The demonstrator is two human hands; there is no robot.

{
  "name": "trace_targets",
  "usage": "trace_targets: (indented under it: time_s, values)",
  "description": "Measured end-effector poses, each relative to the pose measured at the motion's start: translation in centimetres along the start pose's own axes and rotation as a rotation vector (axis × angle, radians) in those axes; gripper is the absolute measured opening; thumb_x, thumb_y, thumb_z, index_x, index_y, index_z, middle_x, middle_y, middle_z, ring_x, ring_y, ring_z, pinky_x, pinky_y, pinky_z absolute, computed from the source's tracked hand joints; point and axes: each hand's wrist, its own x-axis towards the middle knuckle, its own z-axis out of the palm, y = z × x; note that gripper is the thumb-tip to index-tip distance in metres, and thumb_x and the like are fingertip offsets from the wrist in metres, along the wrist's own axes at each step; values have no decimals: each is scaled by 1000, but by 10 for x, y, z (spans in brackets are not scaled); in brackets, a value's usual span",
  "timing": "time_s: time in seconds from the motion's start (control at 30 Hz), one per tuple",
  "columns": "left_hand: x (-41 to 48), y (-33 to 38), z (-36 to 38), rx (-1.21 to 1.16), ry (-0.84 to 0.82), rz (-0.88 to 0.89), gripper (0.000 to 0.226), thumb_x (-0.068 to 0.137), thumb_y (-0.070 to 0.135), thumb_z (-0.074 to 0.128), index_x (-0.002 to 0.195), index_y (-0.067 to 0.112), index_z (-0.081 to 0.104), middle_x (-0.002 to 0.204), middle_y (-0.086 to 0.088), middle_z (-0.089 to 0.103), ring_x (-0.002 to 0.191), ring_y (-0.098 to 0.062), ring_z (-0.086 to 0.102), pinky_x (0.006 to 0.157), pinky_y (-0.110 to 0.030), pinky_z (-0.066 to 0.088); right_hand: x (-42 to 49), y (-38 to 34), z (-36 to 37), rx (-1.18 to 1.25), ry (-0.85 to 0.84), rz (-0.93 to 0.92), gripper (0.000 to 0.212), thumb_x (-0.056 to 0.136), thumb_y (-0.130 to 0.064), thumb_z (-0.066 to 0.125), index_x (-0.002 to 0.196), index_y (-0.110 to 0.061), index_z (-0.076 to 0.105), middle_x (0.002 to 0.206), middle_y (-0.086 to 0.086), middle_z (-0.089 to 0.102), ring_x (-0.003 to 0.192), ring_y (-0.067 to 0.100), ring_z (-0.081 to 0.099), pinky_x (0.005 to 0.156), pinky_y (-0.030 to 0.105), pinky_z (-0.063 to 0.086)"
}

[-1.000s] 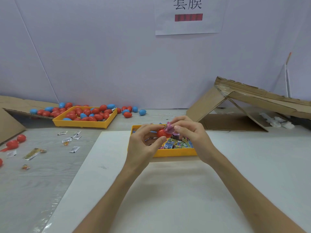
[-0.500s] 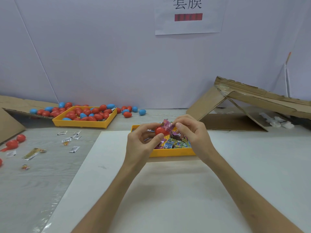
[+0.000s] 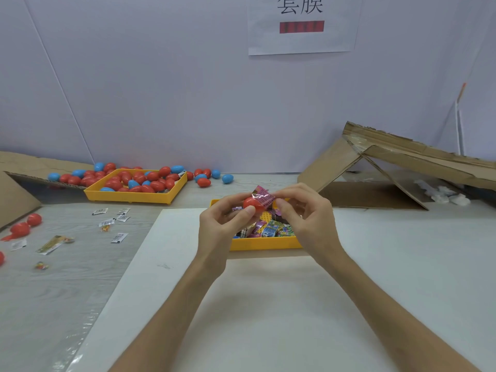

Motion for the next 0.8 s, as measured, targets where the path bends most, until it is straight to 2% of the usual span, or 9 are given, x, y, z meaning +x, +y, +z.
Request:
trace_targets:
  time_s: [0.13,0.27,0.47,0.6,0.73,0.8]
  values:
    - [1,1,0,-45,6,-16,32,78,25,82,110,19,76,104,-7,76,96,-31,75,80,-29,60,-3,-1,6,-32,30,-70,13,90,-5,69,97,-14,77,93,0,67,73,19,64,66,41,54]
    - [1,2,0,-37,7,-19,33,79,25,76,111,17,75,106,-8,76,96,-29,75,80,-28,60,-3,0,6,-24,21,-75,13,88,-8,71,94,-18,77,92,-1,66,72,19,65,65,41,55]
    - [-1,4,3,-81,-5,-42,25,76,25,76,100,24,80,101,-8,77,92,-28,75,77,-27,60,1,2,2,111,31,42,7,89,-19,72,93,-21,77,92,-4,69,79,23,65,72,47,57]
    - [0,5,3,-121,-16,-77,34,76,22,75,108,13,75,106,-14,75,91,-29,75,77,-28,60,1,0,2,166,-18,81,11,86,-14,76,87,-25,74,87,-1,69,69,28,61,67,47,54]
    - [0,5,2,-125,-16,-90,37,76,22,74,111,9,73,111,-17,73,94,-28,74,77,-27,59,0,-2,4,180,-60,111,17,82,-9,81,88,-22,71,78,-10,68,61,12,61,61,23,49]
    - [0,5,2,-145,-32,-98,34,76,21,74,108,11,75,110,-17,74,96,-28,74,77,-27,59,0,-3,5,183,-65,131,25,80,-11,83,101,-19,69,86,-7,69,64,16,63,62,26,52]
